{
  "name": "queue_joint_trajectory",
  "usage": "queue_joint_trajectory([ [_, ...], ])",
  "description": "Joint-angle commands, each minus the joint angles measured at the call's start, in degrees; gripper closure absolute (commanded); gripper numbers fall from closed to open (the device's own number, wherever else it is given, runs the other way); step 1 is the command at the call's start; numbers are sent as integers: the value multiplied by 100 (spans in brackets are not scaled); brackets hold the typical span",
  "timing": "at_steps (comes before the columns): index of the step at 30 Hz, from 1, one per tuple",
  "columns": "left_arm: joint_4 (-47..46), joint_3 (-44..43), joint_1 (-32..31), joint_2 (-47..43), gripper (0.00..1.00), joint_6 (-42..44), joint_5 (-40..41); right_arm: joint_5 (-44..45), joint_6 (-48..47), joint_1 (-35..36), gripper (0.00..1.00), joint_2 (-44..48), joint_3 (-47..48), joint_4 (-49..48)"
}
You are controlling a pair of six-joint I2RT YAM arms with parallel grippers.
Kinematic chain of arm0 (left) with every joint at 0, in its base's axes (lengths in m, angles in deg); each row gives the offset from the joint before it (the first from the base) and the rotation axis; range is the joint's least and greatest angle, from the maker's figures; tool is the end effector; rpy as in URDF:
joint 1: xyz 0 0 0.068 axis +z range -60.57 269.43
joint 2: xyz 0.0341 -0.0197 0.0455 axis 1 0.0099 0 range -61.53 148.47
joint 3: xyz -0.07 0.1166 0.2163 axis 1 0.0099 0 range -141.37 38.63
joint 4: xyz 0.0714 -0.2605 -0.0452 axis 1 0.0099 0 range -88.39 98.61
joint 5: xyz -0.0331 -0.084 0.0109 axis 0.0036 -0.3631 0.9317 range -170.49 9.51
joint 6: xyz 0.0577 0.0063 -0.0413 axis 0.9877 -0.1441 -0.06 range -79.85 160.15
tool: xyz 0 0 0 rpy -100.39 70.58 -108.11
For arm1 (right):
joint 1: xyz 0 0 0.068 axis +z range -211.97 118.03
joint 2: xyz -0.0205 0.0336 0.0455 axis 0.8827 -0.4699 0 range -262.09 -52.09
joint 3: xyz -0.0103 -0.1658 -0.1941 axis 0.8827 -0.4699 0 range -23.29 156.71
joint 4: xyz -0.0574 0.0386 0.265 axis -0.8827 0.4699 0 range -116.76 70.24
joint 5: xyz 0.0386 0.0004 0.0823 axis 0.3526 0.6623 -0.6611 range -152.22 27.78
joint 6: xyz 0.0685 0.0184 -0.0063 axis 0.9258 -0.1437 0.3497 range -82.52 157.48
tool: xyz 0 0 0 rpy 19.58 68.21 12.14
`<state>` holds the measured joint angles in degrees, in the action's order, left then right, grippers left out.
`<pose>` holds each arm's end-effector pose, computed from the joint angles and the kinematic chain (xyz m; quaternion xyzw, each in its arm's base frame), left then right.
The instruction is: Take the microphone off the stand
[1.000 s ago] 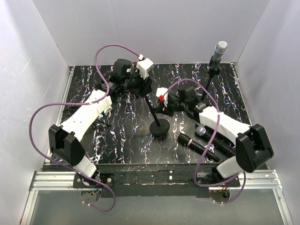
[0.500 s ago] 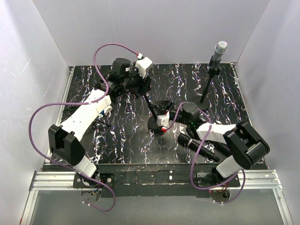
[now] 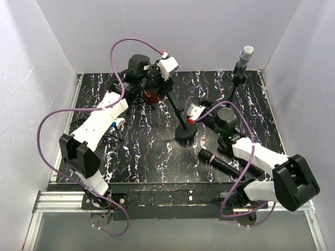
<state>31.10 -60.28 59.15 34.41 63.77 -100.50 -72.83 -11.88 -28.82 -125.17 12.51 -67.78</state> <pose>0.3488 -0.2270 0.3739 0.4610 0.7051 -0.1776 0.5086 0.2633 0.1848 0.2489 -0.4997 0.4672 -0.0399 0.7283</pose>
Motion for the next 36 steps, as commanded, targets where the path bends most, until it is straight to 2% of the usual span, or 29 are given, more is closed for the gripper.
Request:
queue_joint_trajectory([
  [1, 179, -444, -39, 135, 45, 714, -38, 728, 1279, -238, 37, 346, 446, 750],
  [9, 267, -638, -83, 276, 47, 539, -73, 481, 1964, -291, 36, 672, 420, 1639],
  [14, 293, -532, -223, 197, 48, 310, -213, 656, 2431, -317, 36, 935, 604, 2298],
  [20, 372, -708, -592, 214, 47, 12, -591, 946, 2528, -353, 36, 1655, 649, 2923],
  [22, 399, -708, -698, 241, 43, -111, -671, 1034, 2581, -379, 36, 1849, 657, 3151],
  [28, 434, -708, -900, 232, 22, -418, -820, 1035, 3028, -537, 34, 2227, 806, 4039],
  [36, 679, -1735, -927, 504, 9, -1025, -1461, 641, 3574, -616, 31, 2465, 1114, 5182],
])
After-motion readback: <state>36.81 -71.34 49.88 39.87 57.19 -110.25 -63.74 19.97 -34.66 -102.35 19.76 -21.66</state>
